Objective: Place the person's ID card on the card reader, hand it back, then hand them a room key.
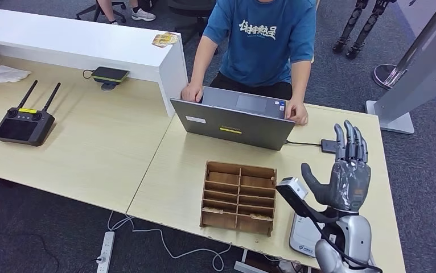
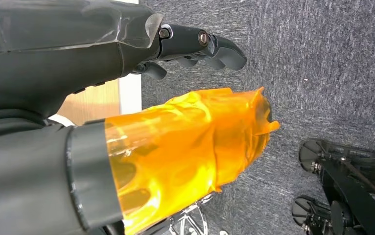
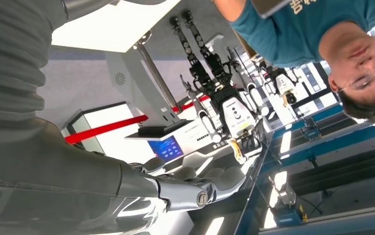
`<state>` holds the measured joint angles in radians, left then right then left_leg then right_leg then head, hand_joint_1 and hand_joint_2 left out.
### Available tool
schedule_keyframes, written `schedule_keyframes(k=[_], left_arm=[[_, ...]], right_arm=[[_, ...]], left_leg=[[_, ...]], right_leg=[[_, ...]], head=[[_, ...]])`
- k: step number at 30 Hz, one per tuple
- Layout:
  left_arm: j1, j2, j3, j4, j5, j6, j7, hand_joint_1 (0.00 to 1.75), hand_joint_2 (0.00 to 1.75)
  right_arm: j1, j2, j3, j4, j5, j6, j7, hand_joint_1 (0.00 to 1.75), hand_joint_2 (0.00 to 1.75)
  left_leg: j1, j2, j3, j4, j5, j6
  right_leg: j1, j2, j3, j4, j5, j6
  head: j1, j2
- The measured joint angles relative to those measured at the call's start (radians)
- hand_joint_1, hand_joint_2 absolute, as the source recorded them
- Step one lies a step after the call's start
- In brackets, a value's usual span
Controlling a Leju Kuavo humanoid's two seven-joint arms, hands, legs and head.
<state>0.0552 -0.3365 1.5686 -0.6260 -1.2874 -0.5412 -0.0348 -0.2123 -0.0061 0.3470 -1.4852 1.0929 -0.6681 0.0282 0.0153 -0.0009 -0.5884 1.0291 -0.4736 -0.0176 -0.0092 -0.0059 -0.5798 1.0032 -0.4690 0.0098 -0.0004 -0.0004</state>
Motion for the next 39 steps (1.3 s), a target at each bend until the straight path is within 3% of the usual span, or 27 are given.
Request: schedule_keyframes(k=[12, 18, 29, 39], left_arm=[[0.002, -0.003, 0.0, 0.0, 0.041, 0.018, 0.0, 0.0, 0.0], [0.002, -0.003, 0.0, 0.0, 0.045, 0.019, 0.0, 0.0, 0.0], [0.003, -0.003, 0.0, 0.001, 0.064, 0.018, 0.001, 0.0, 0.0], [0.006, -0.003, 0.0, 0.001, 0.068, 0.006, 0.002, 0.0, 0.0]], right_arm=[[0.184, 0.013, -0.003, -0.095, 0.018, -0.023, -0.083, 0.0, 1.75], [0.213, 0.017, -0.003, -0.111, 0.014, -0.023, -0.097, 0.0, 1.75], [0.308, 0.074, -0.001, -0.102, -0.025, -0.023, -0.205, 0.0, 1.75], [0.329, 0.088, 0.048, -0.039, -0.068, -0.023, -0.2, 0.0, 1.75]], left_leg=[[0.0, 0.0, -0.001, 0.0, 0.0, 0.0], [0.0, 0.0, -0.001, 0.0, 0.0, 0.0], [0.0, -0.001, -0.001, 0.0, -0.001, -0.001], [0.0, 0.0, -0.001, 0.0, -0.001, -0.001]], right_leg=[[0.0, 0.0, -0.001, 0.0, 0.0, 0.0], [0.0, -0.001, 0.0, 0.0, 0.0, 0.0], [0.0, -0.001, 0.0, 0.0, -0.001, -0.001], [0.0, -0.001, 0.0, 0.0, -0.001, -0.001]], head=[[0.0, 0.0], [0.0, 0.0], [0.0, 0.0], [0.0, 0.0]])
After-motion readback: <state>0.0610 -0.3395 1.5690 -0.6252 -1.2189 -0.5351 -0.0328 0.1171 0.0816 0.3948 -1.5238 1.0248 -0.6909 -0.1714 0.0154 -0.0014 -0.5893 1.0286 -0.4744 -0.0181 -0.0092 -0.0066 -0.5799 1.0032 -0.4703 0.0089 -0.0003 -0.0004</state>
